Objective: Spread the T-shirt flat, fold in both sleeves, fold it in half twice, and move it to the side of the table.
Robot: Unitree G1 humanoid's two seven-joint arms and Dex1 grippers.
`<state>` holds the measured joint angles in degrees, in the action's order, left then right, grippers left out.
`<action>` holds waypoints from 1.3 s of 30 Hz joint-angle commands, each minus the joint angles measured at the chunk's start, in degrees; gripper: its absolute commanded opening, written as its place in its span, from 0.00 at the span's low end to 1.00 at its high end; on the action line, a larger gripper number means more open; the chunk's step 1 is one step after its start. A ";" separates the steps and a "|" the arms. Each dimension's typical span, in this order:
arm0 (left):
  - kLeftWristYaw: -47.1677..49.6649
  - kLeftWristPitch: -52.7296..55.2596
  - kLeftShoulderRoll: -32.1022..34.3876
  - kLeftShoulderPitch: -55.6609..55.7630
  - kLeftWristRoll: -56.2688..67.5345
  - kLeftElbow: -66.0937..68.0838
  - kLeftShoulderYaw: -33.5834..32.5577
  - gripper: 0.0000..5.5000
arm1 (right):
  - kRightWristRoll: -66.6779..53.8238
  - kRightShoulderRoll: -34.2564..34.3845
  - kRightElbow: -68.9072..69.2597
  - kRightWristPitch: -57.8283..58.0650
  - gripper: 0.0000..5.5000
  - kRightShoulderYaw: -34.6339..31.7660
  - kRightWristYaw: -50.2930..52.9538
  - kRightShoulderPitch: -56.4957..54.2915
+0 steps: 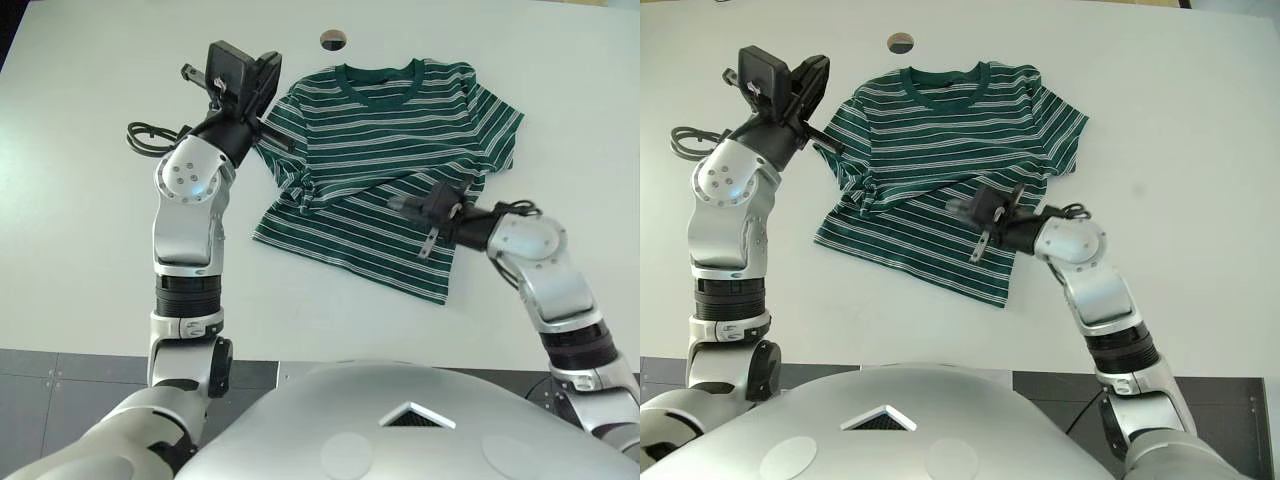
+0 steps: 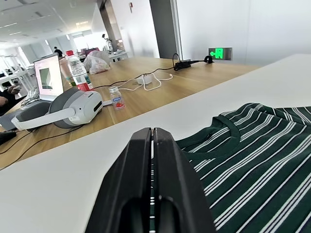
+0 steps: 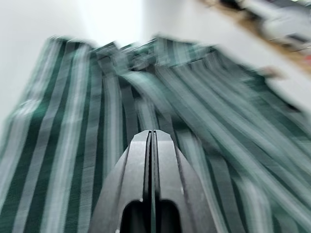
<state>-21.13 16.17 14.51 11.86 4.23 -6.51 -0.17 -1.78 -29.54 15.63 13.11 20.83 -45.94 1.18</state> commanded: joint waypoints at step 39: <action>6.66 17.16 1.08 -4.84 -3.70 5.05 1.31 0.23 | -14.65 -17.98 10.34 -6.13 0.02 -14.05 -10.51 9.00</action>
<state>-13.43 31.14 14.95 6.42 -0.19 -1.92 1.25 -14.00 -48.95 25.82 5.62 9.84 -58.07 12.11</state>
